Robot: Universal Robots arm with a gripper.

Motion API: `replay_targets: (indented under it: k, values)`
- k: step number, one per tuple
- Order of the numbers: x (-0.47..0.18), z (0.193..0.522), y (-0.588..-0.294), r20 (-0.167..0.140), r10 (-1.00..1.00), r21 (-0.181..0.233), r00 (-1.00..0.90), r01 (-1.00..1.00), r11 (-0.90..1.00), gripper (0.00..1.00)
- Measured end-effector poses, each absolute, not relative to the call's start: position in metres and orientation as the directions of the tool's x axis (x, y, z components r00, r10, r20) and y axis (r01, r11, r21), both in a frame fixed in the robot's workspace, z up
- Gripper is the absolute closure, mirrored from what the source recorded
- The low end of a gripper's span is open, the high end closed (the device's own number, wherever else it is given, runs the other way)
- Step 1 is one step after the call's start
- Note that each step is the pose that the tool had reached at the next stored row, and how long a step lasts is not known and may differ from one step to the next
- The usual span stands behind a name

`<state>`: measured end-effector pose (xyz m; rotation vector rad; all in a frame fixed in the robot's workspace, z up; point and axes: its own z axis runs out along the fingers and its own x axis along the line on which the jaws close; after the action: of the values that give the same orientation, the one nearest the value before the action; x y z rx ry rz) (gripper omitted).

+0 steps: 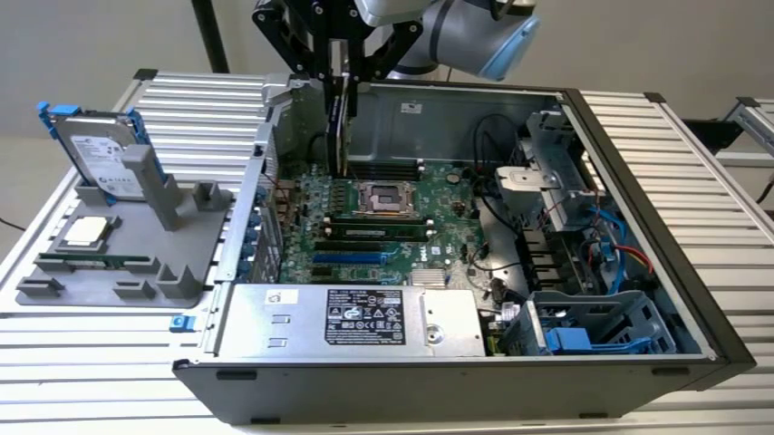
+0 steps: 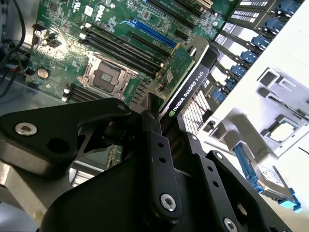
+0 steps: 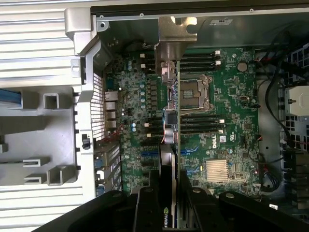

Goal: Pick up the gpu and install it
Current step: 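Insert the gpu into the slot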

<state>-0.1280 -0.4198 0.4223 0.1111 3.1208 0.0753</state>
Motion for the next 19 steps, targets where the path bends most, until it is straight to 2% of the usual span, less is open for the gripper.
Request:
replay_targets:
  k: [19]
  values:
    - [-0.1280, 0.4225, -0.4198, -0.016, 0.009, 0.049, -1.000, 0.008, 0.999, 1.00]
